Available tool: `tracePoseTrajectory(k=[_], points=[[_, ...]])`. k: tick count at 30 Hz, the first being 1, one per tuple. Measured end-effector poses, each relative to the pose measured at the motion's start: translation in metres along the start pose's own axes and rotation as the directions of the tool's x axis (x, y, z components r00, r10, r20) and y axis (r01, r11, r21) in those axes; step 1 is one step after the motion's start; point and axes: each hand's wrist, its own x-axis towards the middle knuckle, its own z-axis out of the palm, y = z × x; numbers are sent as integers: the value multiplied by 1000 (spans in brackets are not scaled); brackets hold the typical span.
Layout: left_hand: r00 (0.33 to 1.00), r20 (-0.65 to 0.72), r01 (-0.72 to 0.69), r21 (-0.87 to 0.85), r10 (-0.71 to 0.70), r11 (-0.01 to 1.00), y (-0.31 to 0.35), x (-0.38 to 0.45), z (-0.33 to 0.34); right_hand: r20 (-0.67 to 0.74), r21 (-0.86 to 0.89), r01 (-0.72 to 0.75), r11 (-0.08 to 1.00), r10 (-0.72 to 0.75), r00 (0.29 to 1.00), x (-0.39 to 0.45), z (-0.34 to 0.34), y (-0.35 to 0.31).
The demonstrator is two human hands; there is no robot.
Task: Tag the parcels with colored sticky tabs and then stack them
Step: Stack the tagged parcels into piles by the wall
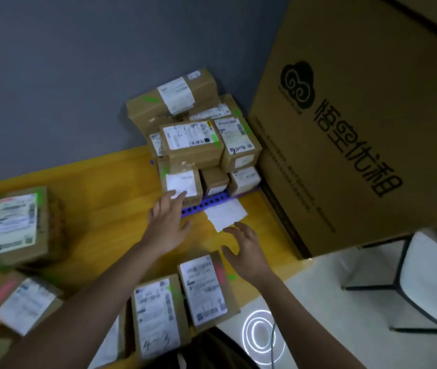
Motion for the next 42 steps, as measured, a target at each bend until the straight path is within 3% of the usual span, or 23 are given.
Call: tracePoseTrajectory(k=[3, 7, 12, 19, 22, 24, 26, 29, 33, 37, 42], points=[[989, 143, 12, 75, -22, 997, -21, -39, 17, 0, 10, -84, 996, 84, 996, -45, 24, 3], [976, 217, 17, 76, -33, 997, -47, -84, 25, 33, -57, -217, 975, 219, 975, -90, 56, -3], [980, 197, 3, 40, -11, 999, -76, -135, 27, -41, -224, -372, 901, 373, 927, -105, 94, -26], [992, 126, 30, -42, -24, 999, -91, -170, 16, -150, -46, -427, 903, 416, 897, -94, 90, -35], [993, 109, 61, -139, -46, 988, -92, -170, 12, -321, -51, -290, 956, 260, 911, -94, 70, -49], [984, 170, 109, -324, -56, 940, -89, -166, 5, -356, -80, -135, 988, 98, 929, -89, 59, -68], [960, 269, 213, -528, -77, 822, -83, -159, -4, -329, -84, 33, 996, -59, 942, -81, 53, -94], [945, 314, 291, -672, -94, 680, -82, -152, -23, -203, -34, 193, 981, -196, 960, -63, 55, -132], [971, 128, 208, -866, -201, 455, -98, -153, -46, -136, 8, 286, 958, -282, 950, -40, 63, -175], [932, 13, 109, -963, -363, 245, -128, -161, -71, -25, 102, 385, 917, -384, 923, -24, 72, -218], [804, -82, -8, -992, -589, 127, -181, -193, -116, 79, 178, 511, 841, -530, 844, -14, 96, -278]])
